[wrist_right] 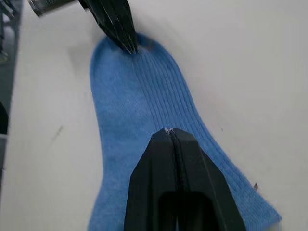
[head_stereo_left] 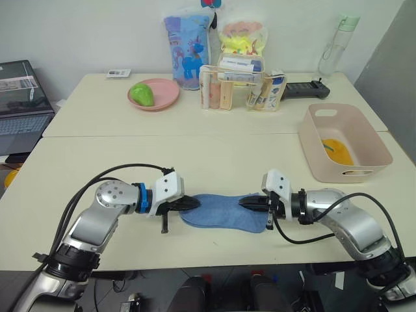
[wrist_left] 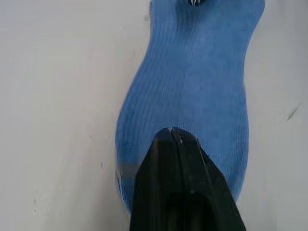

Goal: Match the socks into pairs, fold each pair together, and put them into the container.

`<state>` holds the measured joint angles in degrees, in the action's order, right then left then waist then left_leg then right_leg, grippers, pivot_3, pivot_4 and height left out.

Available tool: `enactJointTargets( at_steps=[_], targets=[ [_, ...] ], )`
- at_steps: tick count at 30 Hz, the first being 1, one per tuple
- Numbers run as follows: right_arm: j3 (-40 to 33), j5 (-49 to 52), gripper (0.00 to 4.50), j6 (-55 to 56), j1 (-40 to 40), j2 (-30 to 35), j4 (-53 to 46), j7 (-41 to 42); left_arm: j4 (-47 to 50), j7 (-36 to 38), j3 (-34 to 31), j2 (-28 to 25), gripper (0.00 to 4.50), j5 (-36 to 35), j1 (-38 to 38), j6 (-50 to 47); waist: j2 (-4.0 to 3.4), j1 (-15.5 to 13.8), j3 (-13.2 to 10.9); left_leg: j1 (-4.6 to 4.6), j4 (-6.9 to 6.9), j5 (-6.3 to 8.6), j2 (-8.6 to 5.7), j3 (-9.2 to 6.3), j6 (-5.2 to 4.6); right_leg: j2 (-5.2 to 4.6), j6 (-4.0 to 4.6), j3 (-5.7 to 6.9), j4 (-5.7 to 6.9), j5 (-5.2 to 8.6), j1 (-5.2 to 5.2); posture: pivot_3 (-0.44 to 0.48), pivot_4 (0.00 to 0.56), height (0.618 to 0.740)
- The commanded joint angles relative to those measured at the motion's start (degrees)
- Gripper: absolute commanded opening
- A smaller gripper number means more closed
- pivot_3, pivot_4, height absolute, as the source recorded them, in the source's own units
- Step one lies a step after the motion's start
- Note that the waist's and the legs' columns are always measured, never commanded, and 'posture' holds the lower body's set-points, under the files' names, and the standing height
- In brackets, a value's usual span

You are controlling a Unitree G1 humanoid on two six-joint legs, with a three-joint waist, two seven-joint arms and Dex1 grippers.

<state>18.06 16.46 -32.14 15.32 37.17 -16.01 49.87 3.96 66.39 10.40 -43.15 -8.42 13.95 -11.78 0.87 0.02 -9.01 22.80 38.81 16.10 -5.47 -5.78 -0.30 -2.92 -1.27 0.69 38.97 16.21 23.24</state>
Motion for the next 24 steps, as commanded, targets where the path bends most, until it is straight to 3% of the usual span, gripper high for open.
enactJointTargets(
  at_steps=[1, 8, 14, 17, 24],
  targets=[
    [-0.93, -2.96, 0.00, 4.59, -3.10, 2.69, 2.82, 1.17, -1.87, -0.53, -0.56, -1.35, 0.01, 1.26, -3.00, 3.38, -0.03, -0.10, 0.04, 0.00, 0.00, 0.00, 0.00, -0.01, 0.00, 0.00, 0.00, 0.00, -0.01, 0.00, 0.00, 0.000, 0.150, 0.740],
    [-4.96, -2.31, 0.00, 6.86, -5.89, 5.98, 3.24, 2.89, -1.53, -0.83, -2.11, -0.83, 0.01, -1.51, -3.95, 1.92, -0.08, -0.11, 0.16, -0.34, -0.05, 0.13, 0.02, 0.00, -0.22, 0.00, -0.01, -0.01, 0.00, 0.01, -0.32, 0.000, 0.150, 0.740],
    [-12.91, 7.54, 0.00, -2.54, -7.71, 7.31, -5.28, 3.38, 3.69, 0.40, -4.26, -1.24, 0.01, -6.80, -4.87, -1.58, -0.09, -0.08, 0.15, -0.33, -0.05, 0.12, 0.04, -0.02, -0.20, 0.00, -0.01, -0.01, 0.00, 0.01, -0.31, 0.000, 0.150, 0.740],
    [-18.28, 14.39, 0.65, -11.28, -7.46, 5.61, -10.01, -0.41, 7.18, 0.57, -5.56, -1.55, 0.00, -9.33, -5.41, -3.68, -0.09, -0.06, 0.14, -0.20, -0.05, 0.13, 0.05, -0.01, -0.22, 0.00, -0.01, -0.02, 0.02, 0.01, -0.18, 0.000, 0.150, 0.740],
    [-18.24, 14.85, 3.06, -16.21, -9.49, 3.26, -11.95, -6.54, 12.70, 1.03, -7.67, -3.53, 0.00, -11.42, -7.26, -5.21, -0.09, -0.08, 0.14, -0.16, -0.07, 0.11, 0.04, 0.00, -0.19, 0.00, 0.00, -0.02, 0.01, 0.01, -0.13, 0.000, 0.150, 0.740]
  ],
)
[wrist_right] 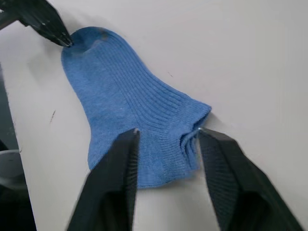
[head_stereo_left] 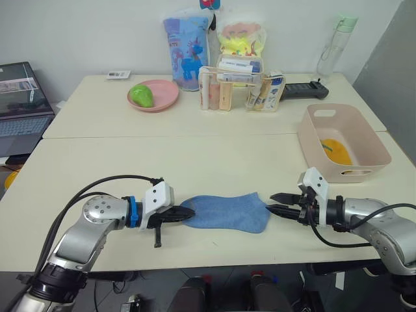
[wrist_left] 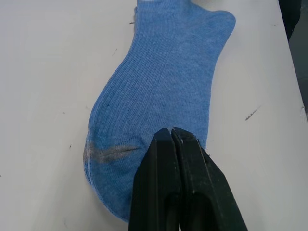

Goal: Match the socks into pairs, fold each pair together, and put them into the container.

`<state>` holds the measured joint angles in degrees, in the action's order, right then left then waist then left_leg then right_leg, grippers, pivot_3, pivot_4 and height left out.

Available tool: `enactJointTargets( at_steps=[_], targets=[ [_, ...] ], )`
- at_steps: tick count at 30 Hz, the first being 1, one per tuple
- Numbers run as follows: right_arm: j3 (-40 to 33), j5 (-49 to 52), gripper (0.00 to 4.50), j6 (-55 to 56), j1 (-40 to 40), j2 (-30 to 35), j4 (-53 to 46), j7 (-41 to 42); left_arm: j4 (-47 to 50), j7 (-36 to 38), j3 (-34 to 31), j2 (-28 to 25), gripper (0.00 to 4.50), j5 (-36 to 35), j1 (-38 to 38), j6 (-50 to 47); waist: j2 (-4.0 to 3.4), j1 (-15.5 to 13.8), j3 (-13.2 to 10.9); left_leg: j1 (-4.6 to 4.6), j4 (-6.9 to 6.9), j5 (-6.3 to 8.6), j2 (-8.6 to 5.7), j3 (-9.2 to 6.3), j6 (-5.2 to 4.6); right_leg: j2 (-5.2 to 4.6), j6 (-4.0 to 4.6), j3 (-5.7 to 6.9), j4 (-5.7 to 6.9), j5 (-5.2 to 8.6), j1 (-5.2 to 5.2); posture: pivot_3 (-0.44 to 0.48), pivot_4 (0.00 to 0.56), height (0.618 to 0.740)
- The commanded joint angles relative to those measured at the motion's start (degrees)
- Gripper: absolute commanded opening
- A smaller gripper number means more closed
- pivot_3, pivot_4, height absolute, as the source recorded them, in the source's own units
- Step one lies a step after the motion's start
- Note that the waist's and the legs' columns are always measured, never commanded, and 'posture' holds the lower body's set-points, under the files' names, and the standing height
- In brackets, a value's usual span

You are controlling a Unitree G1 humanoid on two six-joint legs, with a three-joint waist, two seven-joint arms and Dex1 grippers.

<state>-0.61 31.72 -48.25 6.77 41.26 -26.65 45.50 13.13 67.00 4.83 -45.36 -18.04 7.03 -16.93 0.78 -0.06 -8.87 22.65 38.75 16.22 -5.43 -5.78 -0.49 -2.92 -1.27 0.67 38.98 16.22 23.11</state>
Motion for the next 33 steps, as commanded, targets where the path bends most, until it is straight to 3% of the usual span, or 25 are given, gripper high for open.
enactJointTargets(
  at_steps=[1, 4, 8, 11, 22, 27, 33],
  targets=[
    [1.53, -1.63, 3.44, 0.14, -1.06, -1.36, -0.67, -3.19, 3.48, 0.05, -2.00, -1.22, 0.00, -1.32, -0.11, 0.32, 0.00, 0.00, 0.00, 0.00, 0.00, 0.00, 0.00, 0.00, 0.00, 0.00, 0.00, 0.00, 0.00, 0.00, 0.00, 0.000, 0.150, 0.740],
    [4.11, -4.06, 4.39, 0.44, -0.78, -3.57, 1.45, -5.87, 2.86, -0.85, -1.35, -0.50, 0.00, -0.52, 0.92, 0.62, 0.00, 0.01, 0.00, 0.00, 0.01, 0.00, 0.00, 0.02, -0.01, 0.00, 0.00, -0.01, 0.00, 0.00, -0.01, 0.000, 0.150, 0.740],
    [4.51, -4.11, 4.39, -0.73, 0.20, -5.09, 2.26, -7.06, 3.64, -1.38, -1.09, 0.17, 0.00, -1.12, 1.46, -0.33, -0.01, 0.04, -0.01, 0.00, 0.00, -0.08, -0.01, 0.04, 0.14, 0.00, 0.00, -0.02, 0.01, 0.00, 0.01, 0.000, 0.150, 0.740],
    [4.23, -1.47, 3.78, -3.02, 1.02, -6.14, 2.54, -6.17, 5.23, -2.31, -1.77, 0.99, 0.00, -3.80, 1.96, -3.95, -0.01, 0.06, -0.01, 0.00, 0.00, -0.09, 0.00, 0.02, 0.14, 0.00, 0.00, -0.01, 0.01, 0.00, 0.01, 0.000, 0.150, 0.740],
    [1.85, 1.13, 0.03, -7.00, 2.07, -5.92, 1.93, -6.50, 3.46, -2.39, 1.15, 2.31, 0.00, -1.66, 4.93, -2.18, -0.01, 0.08, -0.01, 0.01, 0.00, -0.08, -0.01, 0.02, 0.14, 0.00, 0.00, -0.01, 0.00, 0.00, 0.01, 0.000, 0.150, 0.740],
    [-0.13, 2.15, 0.01, -8.71, 5.11, -2.78, 4.84, -4.10, 0.14, -2.81, 4.02, 6.48, 0.00, -0.94, 9.25, -0.94, 0.00, -0.04, -0.01, 0.03, 0.03, -0.09, -0.03, 0.03, 0.15, 0.00, -0.01, -0.01, 0.00, -0.01, 0.01, 0.000, 0.150, 0.740],
    [0.96, 1.91, 0.01, -9.22, 7.28, 0.02, 7.64, -2.11, -7.78, -3.05, 10.43, 10.91, 0.00, 5.57, 14.17, 3.63, 0.01, 0.02, -0.02, 0.04, 0.02, -0.10, -0.02, 0.06, 0.16, 0.00, -0.01, -0.01, 0.01, -0.01, 0.02, 0.000, 0.150, 0.740]
  ],
)
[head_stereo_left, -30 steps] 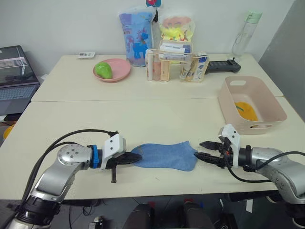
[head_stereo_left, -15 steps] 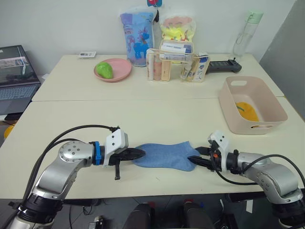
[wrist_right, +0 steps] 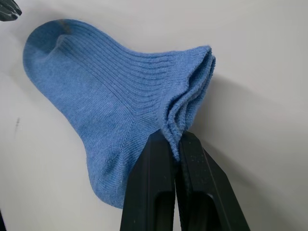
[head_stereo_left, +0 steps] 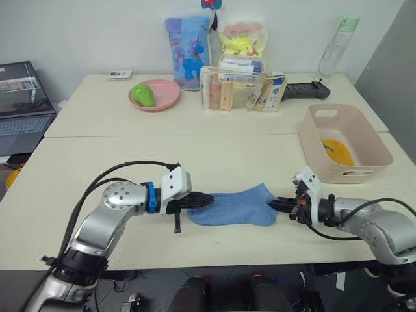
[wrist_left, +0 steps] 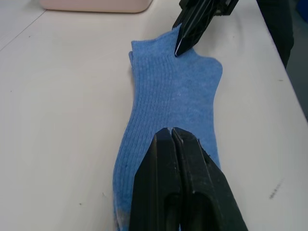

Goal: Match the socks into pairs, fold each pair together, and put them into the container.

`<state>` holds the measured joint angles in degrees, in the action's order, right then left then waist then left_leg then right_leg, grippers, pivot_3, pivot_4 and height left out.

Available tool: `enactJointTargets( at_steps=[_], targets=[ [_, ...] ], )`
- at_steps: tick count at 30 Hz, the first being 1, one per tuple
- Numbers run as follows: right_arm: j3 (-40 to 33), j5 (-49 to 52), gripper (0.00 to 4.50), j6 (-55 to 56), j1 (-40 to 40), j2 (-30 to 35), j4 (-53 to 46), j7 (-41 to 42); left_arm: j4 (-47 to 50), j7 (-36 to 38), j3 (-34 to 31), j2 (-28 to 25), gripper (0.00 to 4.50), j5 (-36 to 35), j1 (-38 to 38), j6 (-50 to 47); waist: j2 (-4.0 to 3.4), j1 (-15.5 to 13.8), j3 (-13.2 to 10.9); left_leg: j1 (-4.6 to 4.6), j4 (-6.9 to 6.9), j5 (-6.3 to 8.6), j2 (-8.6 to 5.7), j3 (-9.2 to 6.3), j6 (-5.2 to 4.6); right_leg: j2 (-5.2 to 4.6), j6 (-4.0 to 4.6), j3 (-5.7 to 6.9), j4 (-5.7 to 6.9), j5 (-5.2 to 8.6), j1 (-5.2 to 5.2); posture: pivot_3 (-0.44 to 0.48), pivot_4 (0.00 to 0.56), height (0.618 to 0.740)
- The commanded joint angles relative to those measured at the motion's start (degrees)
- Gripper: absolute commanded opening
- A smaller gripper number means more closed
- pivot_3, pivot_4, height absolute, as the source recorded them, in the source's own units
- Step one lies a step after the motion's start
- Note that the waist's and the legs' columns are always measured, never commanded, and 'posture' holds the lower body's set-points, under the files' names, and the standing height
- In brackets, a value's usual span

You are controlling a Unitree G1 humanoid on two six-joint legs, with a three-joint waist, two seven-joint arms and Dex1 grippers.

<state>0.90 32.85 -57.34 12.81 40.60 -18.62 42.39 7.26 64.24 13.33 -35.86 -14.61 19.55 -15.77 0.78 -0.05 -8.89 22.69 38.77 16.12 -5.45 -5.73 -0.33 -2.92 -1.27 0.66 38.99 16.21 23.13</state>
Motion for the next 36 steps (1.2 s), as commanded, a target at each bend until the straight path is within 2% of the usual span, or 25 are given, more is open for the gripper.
enactJointTargets(
  at_steps=[1, 6, 14, 20, 24, 30, 36],
  targets=[
    [-0.48, 0.82, 0.01, -0.16, 1.36, 0.47, -0.31, 0.95, -3.01, -0.39, 2.37, 2.27, 0.00, 2.42, 2.18, 2.69, 0.00, 0.00, 0.00, 0.00, 0.00, 0.00, 0.00, 0.00, 0.00, 0.00, 0.00, 0.00, 0.00, 0.00, 0.00, 0.000, 0.150, 0.740],
    [-0.15, 1.44, 0.01, -0.89, 1.33, -0.78, -1.00, 0.52, -11.18, -2.02, 6.38, 6.46, 0.00, 7.62, 4.72, 5.94, 0.01, 0.00, 0.00, 0.03, 0.02, 0.00, 0.00, 0.00, 0.00, 0.00, 0.00, 0.00, 0.01, 0.00, 0.02, 0.000, 0.150, 0.740],
    [-1.98, 4.05, 0.01, -2.84, 2.26, -1.35, -2.13, 0.64, -12.28, -2.45, 7.45, 7.75, 0.00, 9.98, 4.02, 7.29, 0.01, 0.01, 0.01, 0.03, 0.02, -0.01, 0.00, -0.02, 0.01, 0.00, 0.00, 0.00, 0.01, 0.00, 0.04, 0.000, 0.150, 0.740],
    [-8.03, 18.12, 0.01, -11.86, 5.95, -6.62, -3.29, 0.11, -12.09, -1.98, 8.22, 7.13, 0.00, 11.28, 3.57, 7.21, 0.01, 0.02, 0.01, 0.03, 0.02, -0.01, 0.00, -0.03, 0.01, 0.00, 0.00, 0.01, 0.01, 0.00, 0.03, 0.000, 0.150, 0.740],
    [-8.36, 24.05, 0.01, -15.26, 8.78, -10.79, -2.44, -0.80, -12.99, -2.59, 7.94, 6.95, 0.00, 12.11, 3.42, 8.25, 0.00, 0.05, 0.02, 0.02, 0.02, -0.01, 0.00, -0.03, 0.01, 0.00, 0.00, 0.00, 0.02, -0.01, 0.02, 0.000, 0.150, 0.740],
    [-1.67, 22.08, 0.01, -14.32, 13.35, -17.70, 2.24, -3.02, -12.99, -2.71, 7.23, 6.92, 0.00, 11.63, 3.38, 7.95, -0.02, 0.17, 0.04, 0.01, 0.02, -0.01, 0.00, -0.03, 0.01, 0.00, 0.00, 0.00, 0.04, -0.01, 0.05, 0.000, 0.150, 0.740],
    [3.66, 16.80, 0.01, -10.07, 14.89, -17.31, 5.56, -0.89, -8.93, -2.69, 4.84, 4.68, 0.00, 10.04, 1.42, 4.91, -0.02, 0.20, 0.04, 0.02, 0.04, -0.01, -0.02, -0.03, 0.01, 0.00, 0.00, 0.00, 0.02, -0.01, 0.06, 0.000, 0.150, 0.740]
  ],
)
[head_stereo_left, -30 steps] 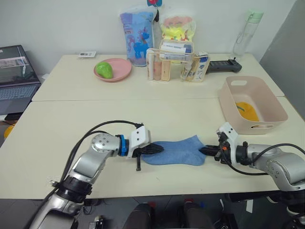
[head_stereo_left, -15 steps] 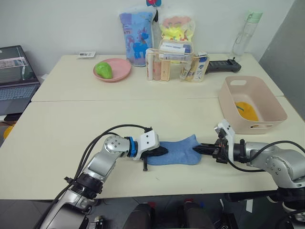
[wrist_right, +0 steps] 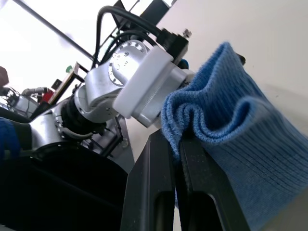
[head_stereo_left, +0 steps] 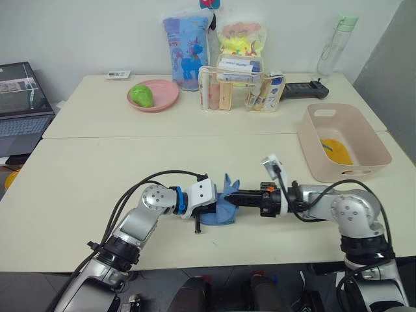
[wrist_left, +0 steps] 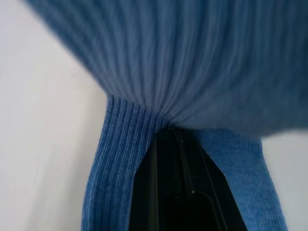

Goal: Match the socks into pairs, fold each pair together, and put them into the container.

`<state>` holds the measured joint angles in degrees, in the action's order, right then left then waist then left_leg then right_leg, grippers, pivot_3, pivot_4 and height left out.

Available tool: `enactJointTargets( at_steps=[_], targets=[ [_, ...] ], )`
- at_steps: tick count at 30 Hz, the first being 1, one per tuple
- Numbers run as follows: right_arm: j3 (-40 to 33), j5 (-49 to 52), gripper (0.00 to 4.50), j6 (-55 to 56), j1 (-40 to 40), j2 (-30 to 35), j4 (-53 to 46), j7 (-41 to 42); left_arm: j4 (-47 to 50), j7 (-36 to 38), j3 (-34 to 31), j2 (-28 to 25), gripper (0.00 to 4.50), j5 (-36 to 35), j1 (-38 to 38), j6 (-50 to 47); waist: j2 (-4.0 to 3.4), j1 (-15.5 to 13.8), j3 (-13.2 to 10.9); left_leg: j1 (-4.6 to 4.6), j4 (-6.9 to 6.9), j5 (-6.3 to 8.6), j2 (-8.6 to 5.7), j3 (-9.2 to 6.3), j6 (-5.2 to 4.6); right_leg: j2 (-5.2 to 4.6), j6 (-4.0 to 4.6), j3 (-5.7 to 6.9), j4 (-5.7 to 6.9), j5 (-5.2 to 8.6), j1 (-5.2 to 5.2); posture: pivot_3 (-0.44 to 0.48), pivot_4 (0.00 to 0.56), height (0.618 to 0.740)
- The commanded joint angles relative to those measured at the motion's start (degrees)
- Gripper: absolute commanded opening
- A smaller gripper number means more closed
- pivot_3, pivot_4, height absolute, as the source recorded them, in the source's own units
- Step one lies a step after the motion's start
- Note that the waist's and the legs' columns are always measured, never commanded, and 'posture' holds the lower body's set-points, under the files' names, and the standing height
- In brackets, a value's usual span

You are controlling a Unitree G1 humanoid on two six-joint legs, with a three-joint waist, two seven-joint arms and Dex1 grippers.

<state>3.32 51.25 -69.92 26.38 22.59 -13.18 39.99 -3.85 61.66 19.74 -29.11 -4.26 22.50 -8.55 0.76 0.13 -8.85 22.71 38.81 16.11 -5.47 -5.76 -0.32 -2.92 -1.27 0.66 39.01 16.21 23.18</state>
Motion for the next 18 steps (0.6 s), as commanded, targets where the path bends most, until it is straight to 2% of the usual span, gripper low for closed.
enactJointTargets(
  at_steps=[1, 3, 7, 10, 13, 18],
  targets=[
    [2.14, -2.41, 0.01, 3.08, 1.51, 0.93, 0.40, 1.92, 3.83, 0.00, -2.72, -2.96, 0.00, -1.40, -2.14, -4.15, 0.00, 0.06, 0.00, -0.01, 0.00, 0.00, 0.00, 0.00, 0.00, 0.00, 0.00, 0.00, 0.01, 0.00, 0.00, 0.000, 0.150, 0.740],
    [3.45, -3.57, 0.01, 3.97, 1.83, 1.13, 0.84, 2.52, 6.74, 0.32, -4.77, -4.53, 0.00, -3.41, -2.95, -7.19, -0.01, 0.24, 0.00, -0.01, -0.03, 0.00, 0.02, -0.01, 0.00, 0.01, 0.00, 0.00, 0.02, 0.00, 0.03, 0.000, 0.150, 0.740],
    [7.02, -7.11, 0.01, 6.76, 3.10, -0.12, 3.28, 3.16, 13.54, 3.51, -12.01, -12.02, 0.00, -9.72, -3.96, -14.01, -0.02, 0.95, -0.01, 0.00, -0.07, 0.00, 0.06, -0.04, 0.01, 0.04, 0.01, 0.00, 0.06, 0.00, 0.08, 0.000, 0.150, 0.740],
    [8.53, -9.01, 0.01, 8.26, 4.08, -1.63, 5.20, 3.31, 15.29, 4.49, -15.15, -15.37, 0.00, -12.72, -2.93, -16.98, -0.02, 1.22, -0.02, 0.00, -0.07, 0.00, 0.05, -0.05, 0.01, 0.05, 0.01, 0.02, 0.04, 0.01, 0.08, 0.000, 0.150, 0.740],
    [9.12, -9.16, 0.75, 8.48, 4.57, -2.09, 5.48, 4.89, 14.99, 4.22, -16.65, -16.34, 0.00, -13.53, -0.94, -17.66, -0.01, 0.90, -0.02, 0.03, -0.03, 0.00, -0.01, -0.05, 0.00, 0.01, 0.00, 0.02, -0.02, 0.00, 0.05, 0.000, 0.150, 0.740],
    [7.76, -7.90, 2.55, 6.96, 4.79, -2.28, 4.92, 6.00, 13.92, 4.02, -16.86, -16.33, 0.00, -13.86, 1.59, -17.78, -0.01, 0.95, -0.02, 0.03, -0.03, 0.00, 0.00, -0.05, 0.01, 0.02, 0.00, 0.02, 0.00, 0.00, 0.07, 0.000, 0.150, 0.740]
  ],
)
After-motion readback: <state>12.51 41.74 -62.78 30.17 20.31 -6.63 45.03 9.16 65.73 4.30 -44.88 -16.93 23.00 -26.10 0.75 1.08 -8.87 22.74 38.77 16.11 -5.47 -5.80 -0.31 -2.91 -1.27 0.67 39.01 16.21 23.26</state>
